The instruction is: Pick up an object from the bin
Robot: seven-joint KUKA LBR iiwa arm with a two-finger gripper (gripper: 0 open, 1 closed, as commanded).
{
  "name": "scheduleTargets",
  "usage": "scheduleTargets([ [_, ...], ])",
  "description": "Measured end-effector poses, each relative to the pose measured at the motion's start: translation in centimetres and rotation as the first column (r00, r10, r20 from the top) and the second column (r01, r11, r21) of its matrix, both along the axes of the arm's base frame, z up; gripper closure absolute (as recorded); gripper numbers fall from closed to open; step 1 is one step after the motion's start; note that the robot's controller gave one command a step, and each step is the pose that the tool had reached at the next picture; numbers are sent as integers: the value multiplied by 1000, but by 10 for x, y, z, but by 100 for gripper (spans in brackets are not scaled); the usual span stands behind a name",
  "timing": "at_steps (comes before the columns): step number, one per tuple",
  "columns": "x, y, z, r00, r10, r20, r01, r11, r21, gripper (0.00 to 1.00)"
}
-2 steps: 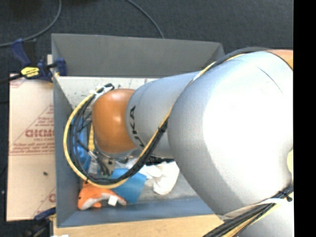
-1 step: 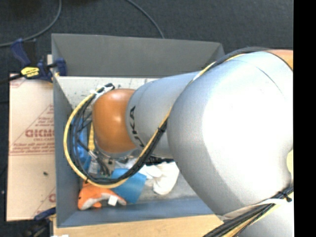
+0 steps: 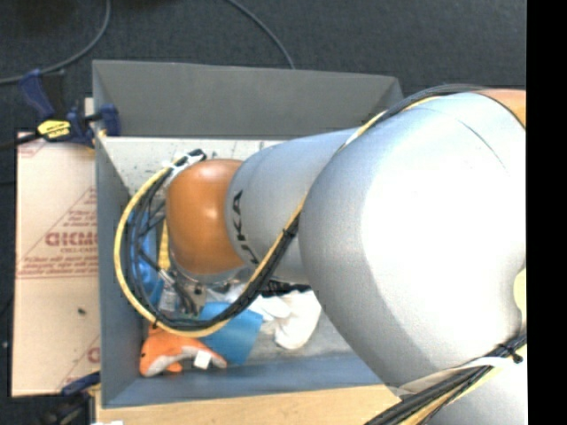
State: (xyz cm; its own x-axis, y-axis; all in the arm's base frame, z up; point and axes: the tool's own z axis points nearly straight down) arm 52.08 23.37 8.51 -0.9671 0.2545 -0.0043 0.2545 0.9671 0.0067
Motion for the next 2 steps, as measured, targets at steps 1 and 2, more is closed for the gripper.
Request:
scheduleTargets([
  [1,0,0,0,1000,-1,0,1,1000,0,100],
  [2,0,0,0,1000,-2,0,2,1000,0,100],
])
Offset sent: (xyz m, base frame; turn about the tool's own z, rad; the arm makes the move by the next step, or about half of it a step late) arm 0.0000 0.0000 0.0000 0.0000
